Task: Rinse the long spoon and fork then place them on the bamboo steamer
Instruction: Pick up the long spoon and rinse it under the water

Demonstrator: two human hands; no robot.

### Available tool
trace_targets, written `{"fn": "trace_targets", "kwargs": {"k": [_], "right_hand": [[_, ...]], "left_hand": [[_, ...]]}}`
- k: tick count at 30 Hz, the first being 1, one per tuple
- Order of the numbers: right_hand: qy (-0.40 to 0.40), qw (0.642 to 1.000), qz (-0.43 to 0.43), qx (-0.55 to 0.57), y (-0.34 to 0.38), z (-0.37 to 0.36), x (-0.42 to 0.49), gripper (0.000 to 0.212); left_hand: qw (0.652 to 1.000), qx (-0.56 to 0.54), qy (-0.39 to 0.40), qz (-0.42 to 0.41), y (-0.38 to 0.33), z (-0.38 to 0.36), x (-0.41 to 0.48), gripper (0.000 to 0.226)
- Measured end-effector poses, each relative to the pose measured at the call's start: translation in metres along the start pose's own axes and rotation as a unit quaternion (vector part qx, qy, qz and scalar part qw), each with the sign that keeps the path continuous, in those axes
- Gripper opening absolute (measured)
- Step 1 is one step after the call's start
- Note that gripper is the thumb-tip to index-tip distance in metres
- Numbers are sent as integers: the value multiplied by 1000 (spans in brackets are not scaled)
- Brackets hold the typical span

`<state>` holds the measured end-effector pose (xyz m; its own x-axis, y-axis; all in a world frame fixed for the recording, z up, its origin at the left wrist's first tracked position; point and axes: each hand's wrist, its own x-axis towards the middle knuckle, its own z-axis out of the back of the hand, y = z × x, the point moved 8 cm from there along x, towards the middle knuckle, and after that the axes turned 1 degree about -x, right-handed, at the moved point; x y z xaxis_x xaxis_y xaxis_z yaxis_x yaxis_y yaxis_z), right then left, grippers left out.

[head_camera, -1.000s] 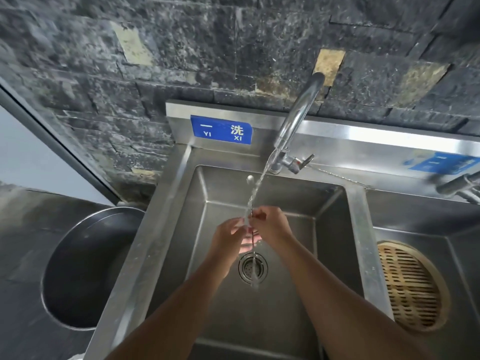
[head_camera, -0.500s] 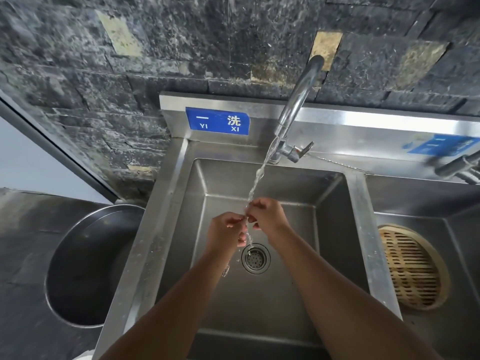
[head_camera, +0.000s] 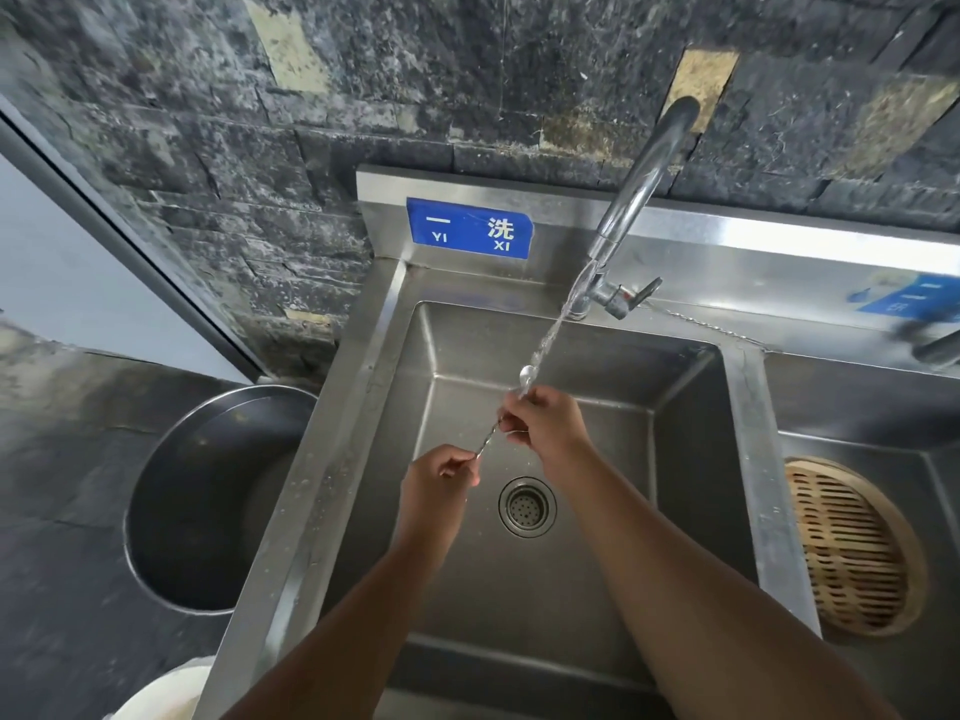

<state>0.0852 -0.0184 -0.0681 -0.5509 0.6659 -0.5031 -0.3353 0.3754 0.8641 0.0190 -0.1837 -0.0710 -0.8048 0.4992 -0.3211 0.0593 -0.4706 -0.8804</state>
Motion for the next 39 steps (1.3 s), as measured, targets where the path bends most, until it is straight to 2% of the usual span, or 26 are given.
{"fn": "trace_targets", "kwargs": {"k": [7,10,12,16,22,28,35,39], "right_hand": [[-40,998,-12,54,-2,3,7,13],[-35,999,18,36,-3,4,5,11],[-40,998,30,35,-4,6,3,16],[-59,997,25,42,-10,9,-1,20],[-41,998,30,34,-12,10,-5,16],[-56,997,40,35,-2,17,-1,33],[-3,999,49,20,4,-2,0,8],[-4,999,52,7,5,-4,-2,13]], "left_hand": [[1000,23,-3,-3,13,11,-11,24],[999,31,-3,-7,15,12,-17,24],[999,34,-6,-6,15,11,-20,23],[1000,25,-5,0,13,7,-25,18],[1000,9,-14,11,13,2,-29,12],[1000,-12,15,7,8,-8,-26,11],[999,-32,-6,2,7,-6,-23,15],[999,-34,-9,6,8,-5,-23,14]]}}
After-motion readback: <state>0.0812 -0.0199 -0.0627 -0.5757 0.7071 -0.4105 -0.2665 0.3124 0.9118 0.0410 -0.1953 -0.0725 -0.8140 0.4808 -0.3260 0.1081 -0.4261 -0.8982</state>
